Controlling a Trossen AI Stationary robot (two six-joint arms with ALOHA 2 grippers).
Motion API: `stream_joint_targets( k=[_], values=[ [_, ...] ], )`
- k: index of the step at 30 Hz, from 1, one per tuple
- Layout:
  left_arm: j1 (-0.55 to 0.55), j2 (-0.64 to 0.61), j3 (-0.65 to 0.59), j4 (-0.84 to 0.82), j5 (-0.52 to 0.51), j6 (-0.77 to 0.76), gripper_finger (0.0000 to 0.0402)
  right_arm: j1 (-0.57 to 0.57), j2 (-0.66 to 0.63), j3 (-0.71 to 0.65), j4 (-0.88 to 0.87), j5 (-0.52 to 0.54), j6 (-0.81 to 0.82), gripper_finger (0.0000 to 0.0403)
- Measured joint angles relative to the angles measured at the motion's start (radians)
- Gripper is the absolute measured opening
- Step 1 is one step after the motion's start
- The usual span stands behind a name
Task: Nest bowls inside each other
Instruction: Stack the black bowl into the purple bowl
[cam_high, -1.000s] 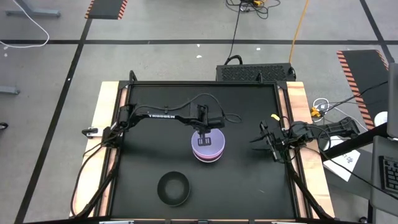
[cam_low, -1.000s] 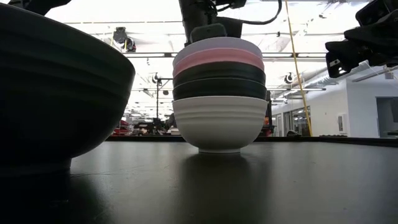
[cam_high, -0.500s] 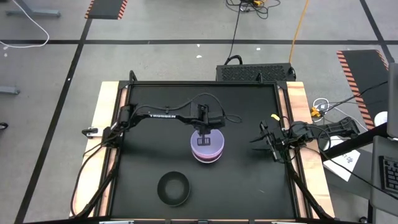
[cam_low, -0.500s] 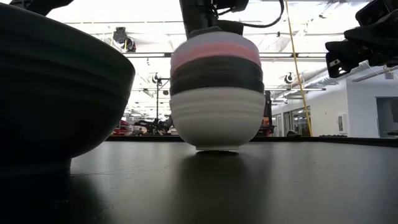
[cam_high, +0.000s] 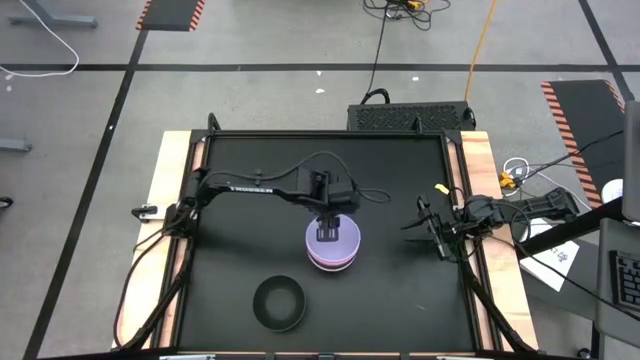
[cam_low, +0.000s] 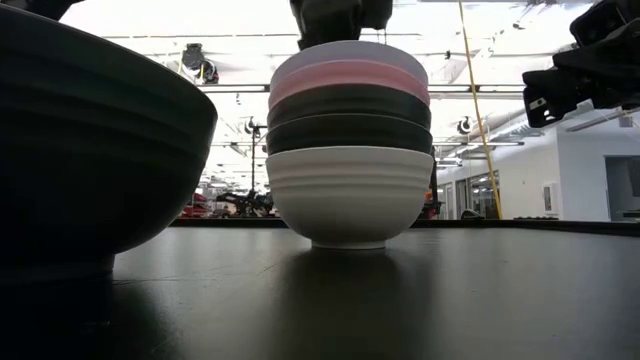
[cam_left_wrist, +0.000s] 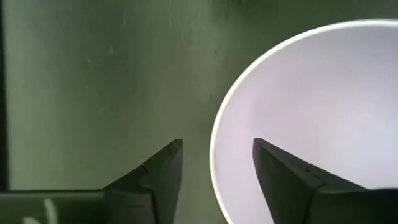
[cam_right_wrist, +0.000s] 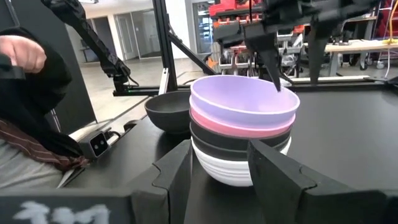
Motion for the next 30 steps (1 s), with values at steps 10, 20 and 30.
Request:
stream_joint_targets(
  k=[10, 20, 30],
  values=[
    [-0.003, -0.169, 0.001, 0.064, 0.039, 0.081, 0.0231, 0.000, 0.000, 0.000, 0.008, -0.002, -0.002, 0.0146],
    [-0.056, -0.474, -0.208, 0.312, 0.163, 0.153, 0.0212, 0.002, -0.034, 0.000, 0.039, -0.108, -0.019, 0.0146],
    [-0.057, -0.967, -0.879, 0.673, 0.041, 0.060, 0.0191, 0.002, -0.062, -0.001, 0.040, -0.113, -0.016, 0.0146]
  ],
)
